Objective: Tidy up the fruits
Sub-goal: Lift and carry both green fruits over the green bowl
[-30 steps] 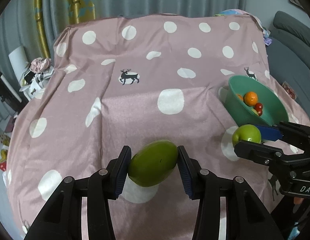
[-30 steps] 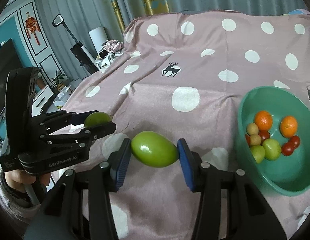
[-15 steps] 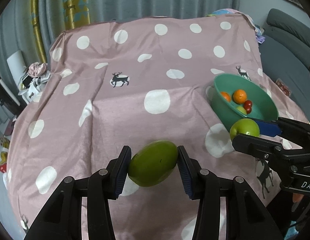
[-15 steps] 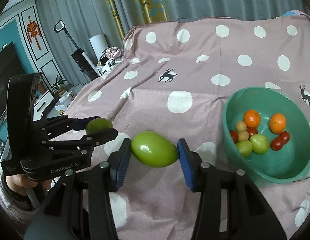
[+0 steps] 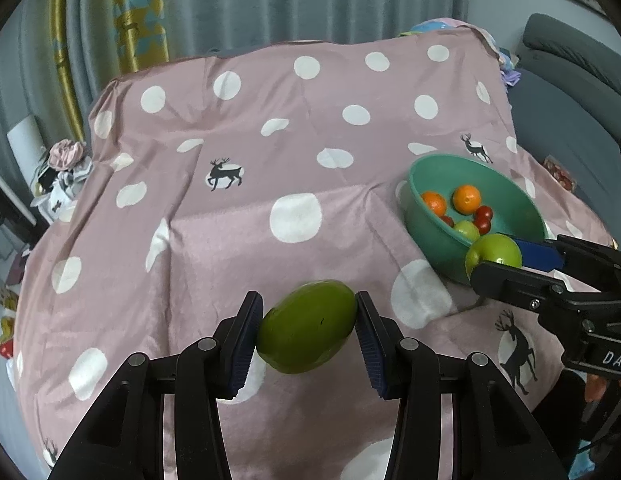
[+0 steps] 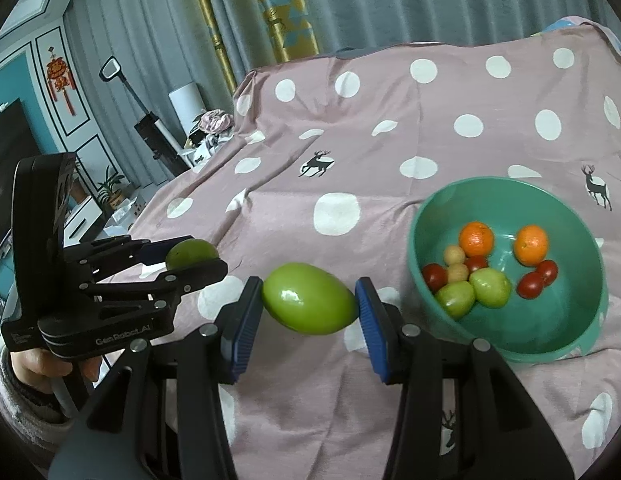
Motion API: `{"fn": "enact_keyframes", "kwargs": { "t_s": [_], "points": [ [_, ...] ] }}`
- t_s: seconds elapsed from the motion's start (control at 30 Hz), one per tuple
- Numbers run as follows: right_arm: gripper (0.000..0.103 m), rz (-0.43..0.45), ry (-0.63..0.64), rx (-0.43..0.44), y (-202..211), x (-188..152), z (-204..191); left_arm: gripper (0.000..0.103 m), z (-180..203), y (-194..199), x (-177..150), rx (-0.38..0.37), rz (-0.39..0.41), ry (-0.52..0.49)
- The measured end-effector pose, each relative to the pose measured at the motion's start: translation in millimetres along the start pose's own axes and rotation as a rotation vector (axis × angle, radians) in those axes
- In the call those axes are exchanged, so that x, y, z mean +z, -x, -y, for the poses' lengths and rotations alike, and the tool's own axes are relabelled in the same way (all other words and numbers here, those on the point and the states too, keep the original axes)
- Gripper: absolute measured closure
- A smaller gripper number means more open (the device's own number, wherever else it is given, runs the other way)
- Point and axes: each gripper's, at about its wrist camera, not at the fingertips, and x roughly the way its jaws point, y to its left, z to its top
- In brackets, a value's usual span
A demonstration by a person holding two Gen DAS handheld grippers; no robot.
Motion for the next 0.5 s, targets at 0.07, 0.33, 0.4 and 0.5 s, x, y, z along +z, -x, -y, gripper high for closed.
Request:
{"fn": "enact_keyframes", "kwargs": {
  "t_s": [0.07,0.33,0.4,0.5],
  "points": [
    [0.055,0.005,-0.009,-0.006,1.9,-0.6,4.4,0.055,1.4,-0.4,1.4,-0.002,0.001,-0.003],
    [0.055,0.024,-0.035,-0.029,8.0,-0.4,16.8,0.055,9.6,-1.0,9.4,-0.004,0.008,-0.022],
    [0.055,0.029,-0.041,-0.034,9.5,-0.6,19.8,0.055,12.4,-0.9,11.2,-0.003,0.010,-0.029],
    [0.055,0.033,-0.049,-0.039,11.2,-0.4,23.5,0.055,16.5,-1.4,14.8,-0.004,0.013,-0.044]
  ]
}}
